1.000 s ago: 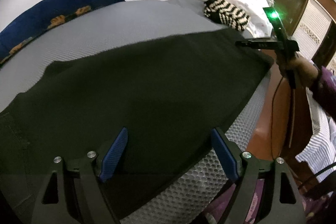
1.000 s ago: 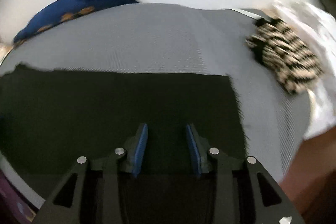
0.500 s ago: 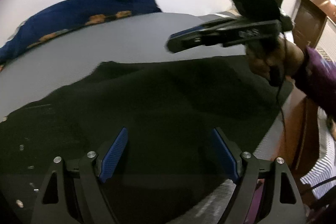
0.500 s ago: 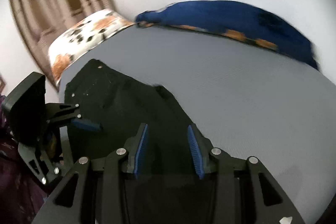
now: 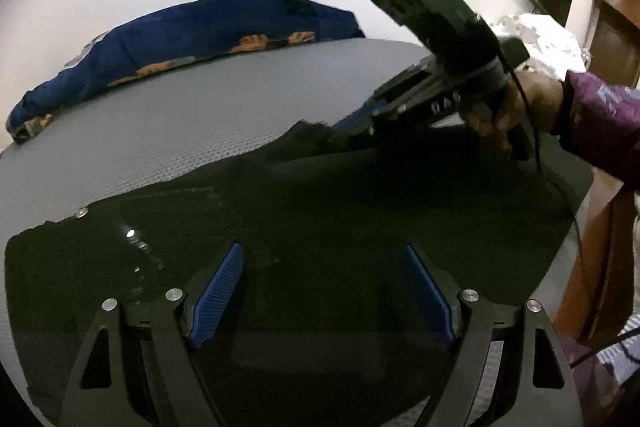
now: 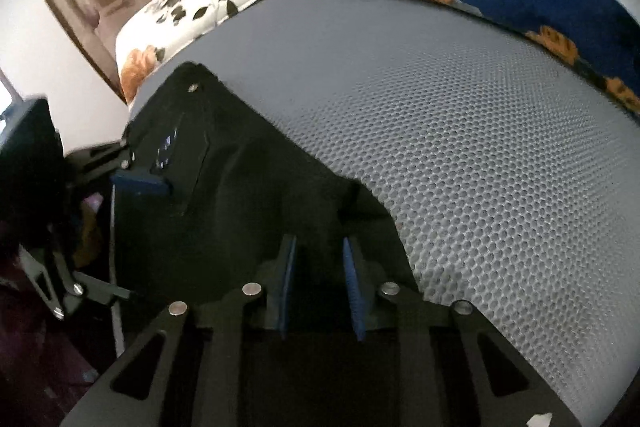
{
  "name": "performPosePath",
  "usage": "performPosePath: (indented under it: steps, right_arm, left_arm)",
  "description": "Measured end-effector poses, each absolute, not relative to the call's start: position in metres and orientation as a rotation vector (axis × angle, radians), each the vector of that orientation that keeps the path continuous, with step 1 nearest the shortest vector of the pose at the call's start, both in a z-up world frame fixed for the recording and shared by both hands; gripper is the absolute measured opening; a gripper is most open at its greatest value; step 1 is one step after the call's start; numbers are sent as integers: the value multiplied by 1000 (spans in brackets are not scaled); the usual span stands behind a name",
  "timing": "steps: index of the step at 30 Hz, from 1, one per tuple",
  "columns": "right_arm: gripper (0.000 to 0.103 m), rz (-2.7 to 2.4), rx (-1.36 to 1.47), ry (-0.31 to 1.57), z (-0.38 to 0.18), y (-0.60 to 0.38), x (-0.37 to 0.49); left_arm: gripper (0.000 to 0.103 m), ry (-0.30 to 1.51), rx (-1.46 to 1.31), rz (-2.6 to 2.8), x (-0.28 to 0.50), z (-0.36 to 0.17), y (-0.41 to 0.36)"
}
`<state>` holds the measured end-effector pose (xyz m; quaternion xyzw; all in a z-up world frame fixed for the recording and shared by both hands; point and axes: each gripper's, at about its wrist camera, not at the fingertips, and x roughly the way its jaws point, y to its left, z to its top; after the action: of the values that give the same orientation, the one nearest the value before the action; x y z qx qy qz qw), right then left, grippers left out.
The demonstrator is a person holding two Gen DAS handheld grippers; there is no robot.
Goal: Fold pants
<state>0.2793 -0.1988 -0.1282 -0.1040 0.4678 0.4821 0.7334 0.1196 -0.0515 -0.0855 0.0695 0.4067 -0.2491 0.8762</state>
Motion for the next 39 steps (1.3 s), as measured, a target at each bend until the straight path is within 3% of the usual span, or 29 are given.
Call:
performPosePath:
  steps: [6, 8, 13, 16, 32, 35, 36, 37, 39]
  right_arm:
    - [24, 1099, -194, 1088, -133, -189, 288]
    - [12, 1104, -257, 1061, -132, -180, 279]
    - [5, 1057, -147, 967, -120, -190, 286]
    - [4, 1031, -63, 955, -121, -197, 295]
    - [3, 841, -140, 902, -137, -187, 299]
    - [12, 834, -84, 916, -136, -196, 304]
    - [19, 821, -70, 921, -134, -200, 304]
    - [39, 781, -55, 929, -129, -206, 304]
    - [44, 704, -6, 880, -109, -224, 294]
  left_arm:
    - [82, 821, 155, -488, 116, -88, -44]
    - [82, 810, 168, -470, 118, -89, -41]
    - [82, 745, 173, -389, 120, -86, -27]
    - [91, 742, 156, -315, 126, -92, -13]
    - [94, 771, 23, -198, 132, -91, 38]
    - [94, 777, 45, -179, 125, -89, 41]
    - [94, 767, 40, -176, 122, -87, 44]
    - [94, 764, 14, -200, 119, -83, 49]
    - [94, 774, -7, -192, 118, -78, 58]
